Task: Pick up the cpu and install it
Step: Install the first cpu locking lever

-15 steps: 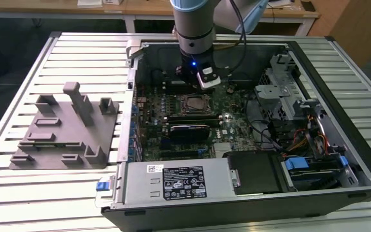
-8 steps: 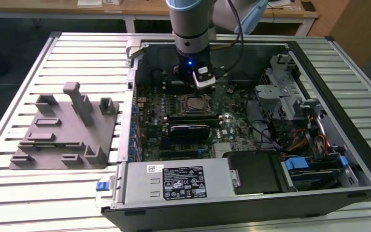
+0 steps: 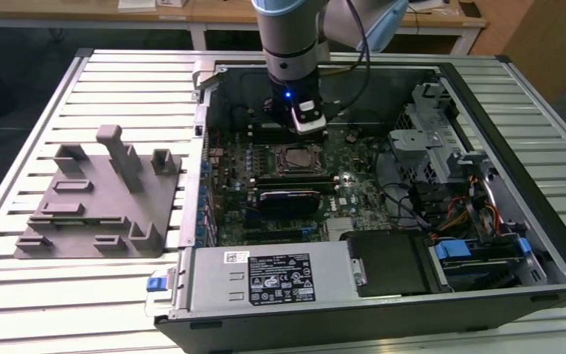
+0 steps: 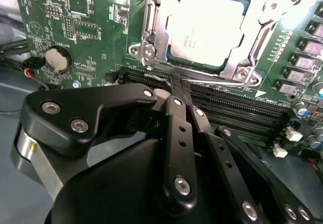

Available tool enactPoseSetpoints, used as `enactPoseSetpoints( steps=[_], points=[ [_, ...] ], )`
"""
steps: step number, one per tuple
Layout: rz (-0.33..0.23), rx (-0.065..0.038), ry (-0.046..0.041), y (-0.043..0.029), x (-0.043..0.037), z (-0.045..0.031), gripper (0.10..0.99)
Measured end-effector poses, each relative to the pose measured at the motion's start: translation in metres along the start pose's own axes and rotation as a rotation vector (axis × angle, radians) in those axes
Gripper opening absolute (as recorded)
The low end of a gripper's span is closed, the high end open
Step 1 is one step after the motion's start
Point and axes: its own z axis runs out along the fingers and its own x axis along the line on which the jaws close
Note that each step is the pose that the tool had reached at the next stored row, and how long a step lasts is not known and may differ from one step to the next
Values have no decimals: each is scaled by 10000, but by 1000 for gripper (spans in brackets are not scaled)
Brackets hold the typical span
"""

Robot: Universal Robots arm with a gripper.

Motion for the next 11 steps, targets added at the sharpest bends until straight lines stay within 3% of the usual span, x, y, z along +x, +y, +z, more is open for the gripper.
enactPoseSetpoints(
  steps=[8,11],
  points=[
    [213,199,-149,-5,5,33,106],
    [252,214,-170,-8,7,52,106]
  ],
)
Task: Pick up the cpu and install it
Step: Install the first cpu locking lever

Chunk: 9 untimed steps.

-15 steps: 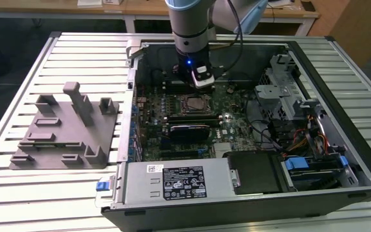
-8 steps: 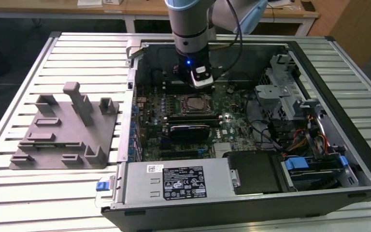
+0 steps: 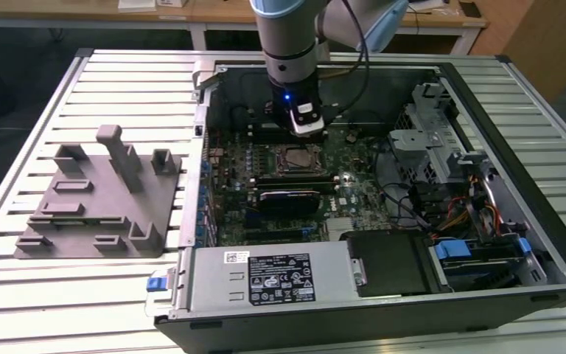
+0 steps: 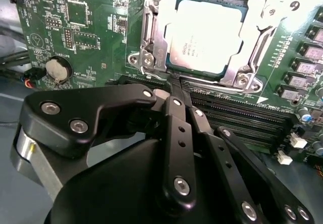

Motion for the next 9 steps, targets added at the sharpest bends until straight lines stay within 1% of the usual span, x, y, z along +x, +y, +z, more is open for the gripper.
enactPoseSetpoints(
  steps=[2,5,9],
  points=[
    [5,-1,4,-3,2,7,106],
    [17,-56,26,-3,3,10,106],
    [17,-67,26,-1,2,7,106]
  ],
)
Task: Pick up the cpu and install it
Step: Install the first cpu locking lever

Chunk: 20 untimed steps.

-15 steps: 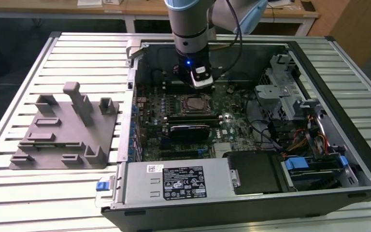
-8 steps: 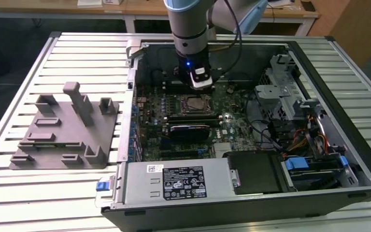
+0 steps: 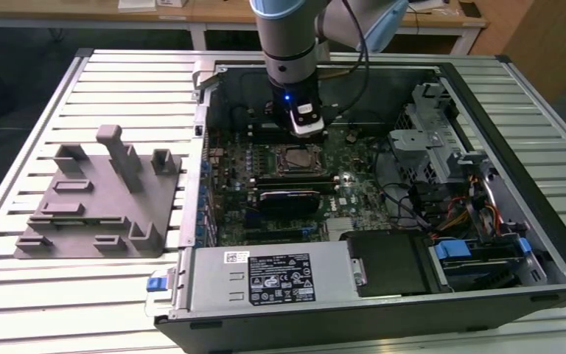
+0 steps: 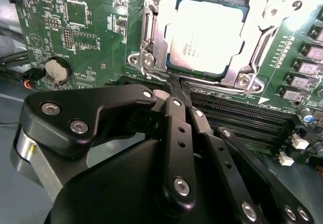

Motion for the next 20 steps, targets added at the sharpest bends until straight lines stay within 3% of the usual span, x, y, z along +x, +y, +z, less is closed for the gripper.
enactPoseSetpoints(
  steps=[9,16,18,20],
  points=[
    [0,5,1,22,-22,-131,106],
    [-1,6,2,21,-23,-138,106],
    [-7,39,-4,16,-26,-137,106],
    [-21,137,-5,5,-33,-137,106]
  ],
)
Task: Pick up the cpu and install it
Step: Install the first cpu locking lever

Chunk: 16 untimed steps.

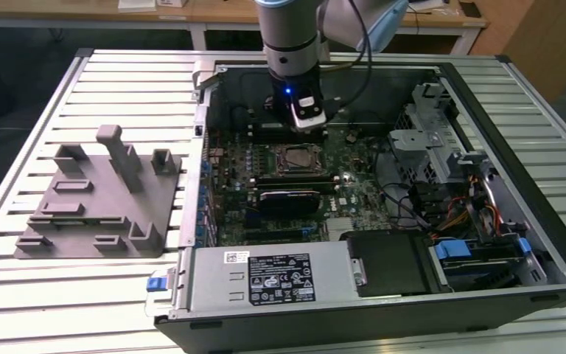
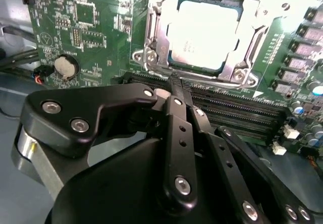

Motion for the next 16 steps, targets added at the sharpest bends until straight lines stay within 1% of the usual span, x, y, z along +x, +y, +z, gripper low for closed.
enactPoseSetpoints(
  steps=[2,4,8,10,15,16],
  points=[
    [-16,139,25,-16,-11,1,106],
    [-31,292,74,-38,-27,1,106],
    [-54,592,232,-90,-71,2,106],
    [-61,704,292,-131,-94,0,106],
    [-78,944,428,-235,-148,-4,106],
    [-81,982,436,-245,-152,-4,106]
  ],
)
